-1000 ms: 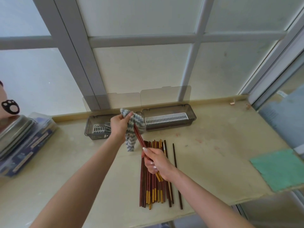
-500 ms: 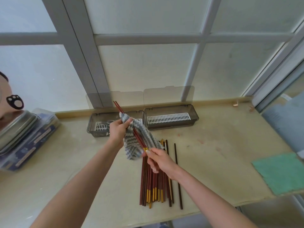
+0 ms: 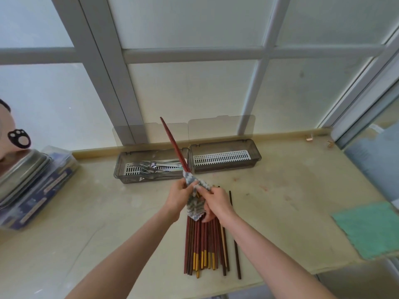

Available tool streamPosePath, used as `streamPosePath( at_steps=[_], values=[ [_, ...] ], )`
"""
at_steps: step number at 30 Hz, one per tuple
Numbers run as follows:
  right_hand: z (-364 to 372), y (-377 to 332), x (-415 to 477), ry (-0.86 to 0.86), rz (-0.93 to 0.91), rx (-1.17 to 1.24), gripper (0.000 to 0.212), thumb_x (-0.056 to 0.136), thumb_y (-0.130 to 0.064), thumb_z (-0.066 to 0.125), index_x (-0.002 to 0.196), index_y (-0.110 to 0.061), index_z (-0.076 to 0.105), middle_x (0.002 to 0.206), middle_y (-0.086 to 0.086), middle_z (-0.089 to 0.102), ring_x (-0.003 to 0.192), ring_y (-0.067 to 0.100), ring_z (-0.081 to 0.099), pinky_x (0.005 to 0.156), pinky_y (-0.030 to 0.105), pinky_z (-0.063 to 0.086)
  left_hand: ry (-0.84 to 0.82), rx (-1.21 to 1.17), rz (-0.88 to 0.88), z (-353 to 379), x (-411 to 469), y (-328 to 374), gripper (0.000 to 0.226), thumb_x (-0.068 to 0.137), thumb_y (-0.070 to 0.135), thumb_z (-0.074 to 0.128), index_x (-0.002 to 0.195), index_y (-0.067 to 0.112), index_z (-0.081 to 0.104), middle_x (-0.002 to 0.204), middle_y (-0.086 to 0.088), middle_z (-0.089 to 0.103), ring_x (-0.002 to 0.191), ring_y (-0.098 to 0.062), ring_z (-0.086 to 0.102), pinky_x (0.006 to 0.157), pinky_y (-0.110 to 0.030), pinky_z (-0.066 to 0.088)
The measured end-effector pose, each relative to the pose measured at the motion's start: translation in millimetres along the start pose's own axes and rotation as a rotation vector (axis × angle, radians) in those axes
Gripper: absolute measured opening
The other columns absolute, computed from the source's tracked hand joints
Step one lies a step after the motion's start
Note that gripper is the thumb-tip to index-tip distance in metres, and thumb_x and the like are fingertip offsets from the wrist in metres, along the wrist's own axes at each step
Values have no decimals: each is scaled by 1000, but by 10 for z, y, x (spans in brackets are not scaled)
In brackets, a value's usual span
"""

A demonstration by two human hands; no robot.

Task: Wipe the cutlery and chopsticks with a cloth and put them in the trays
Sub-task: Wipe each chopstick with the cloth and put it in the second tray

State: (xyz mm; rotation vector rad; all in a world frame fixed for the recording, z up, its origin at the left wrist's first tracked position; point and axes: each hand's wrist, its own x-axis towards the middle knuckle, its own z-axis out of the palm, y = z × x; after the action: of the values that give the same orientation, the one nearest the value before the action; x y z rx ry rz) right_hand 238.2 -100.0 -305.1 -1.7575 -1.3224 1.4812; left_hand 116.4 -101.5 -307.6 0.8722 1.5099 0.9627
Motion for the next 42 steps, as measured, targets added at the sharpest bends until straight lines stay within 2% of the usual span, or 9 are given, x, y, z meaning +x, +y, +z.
streamPosePath(
  at_steps=[3,7,11,15,18,25,30,38,42],
  values=[
    [-83,-34,107,233,-239,-210,39,84,-52,61,90,-13,60,81,-4,64,68,12,64,57,22,50,62,188,57,-42,70,39,25,92,26,55,104,6,61,101,-10,67,96,-24,64,86,-40,52],
    [-212,-276,338,-20,-201,291,24,99,-27,46,116,-12,54,93,3,68,90,17,66,88,35,52,-117,554,160,92,38,76,14,86,24,63,78,14,58,81,-2,64,77,-18,61,68,-26,49],
    [-302,-374,431,-139,-186,433,24,102,-12,36,103,-4,58,72,6,58,70,20,67,83,39,56,-169,367,63,183,101,65,22,76,19,73,89,4,64,92,-11,68,89,-24,65,82,-37,54],
    [-535,-675,737,-20,-296,511,20,102,-12,36,95,-6,54,70,4,57,68,20,65,80,40,58,-92,160,-56,110,205,144,24,75,17,75,94,6,66,93,-11,69,89,-23,65,79,-35,54],
    [-751,-858,1090,110,-397,223,19,101,-13,38,93,-11,54,76,3,60,72,18,64,77,34,57,-126,-10,-169,-40,205,148,31,80,14,70,106,-1,62,91,-9,67,84,-21,64,72,-29,53],
    [-988,-445,1694,107,-456,-1067,23,97,-12,43,109,-20,60,94,3,63,73,18,55,59,28,41,-156,-169,-266,-198,86,66,13,86,11,62,95,2,62,88,-9,68,75,-16,66,57,-20,53],
    [-955,-332,1983,-3,-440,-1235,17,97,-24,47,101,-22,64,89,3,63,74,18,57,62,29,45,-136,-222,-284,-220,105,54,11,86,10,62,94,2,64,84,-8,70,69,-14,68,58,-22,54],
    [-894,-230,2193,-156,-239,-1147,21,92,-13,56,106,-20,69,122,8,61,105,26,58,91,38,48,-143,-234,-292,-193,123,33,14,85,10,61,97,1,62,89,-11,68,76,-18,66,64,-24,55],
    [-834,-135,2179,-143,-174,-1004,33,94,-42,51,97,-14,68,103,6,66,90,22,60,82,35,47,-148,-237,-290,-141,149,56,13,86,10,61,96,3,63,89,-10,69,77,-19,66,65,-25,55]
  ],
)
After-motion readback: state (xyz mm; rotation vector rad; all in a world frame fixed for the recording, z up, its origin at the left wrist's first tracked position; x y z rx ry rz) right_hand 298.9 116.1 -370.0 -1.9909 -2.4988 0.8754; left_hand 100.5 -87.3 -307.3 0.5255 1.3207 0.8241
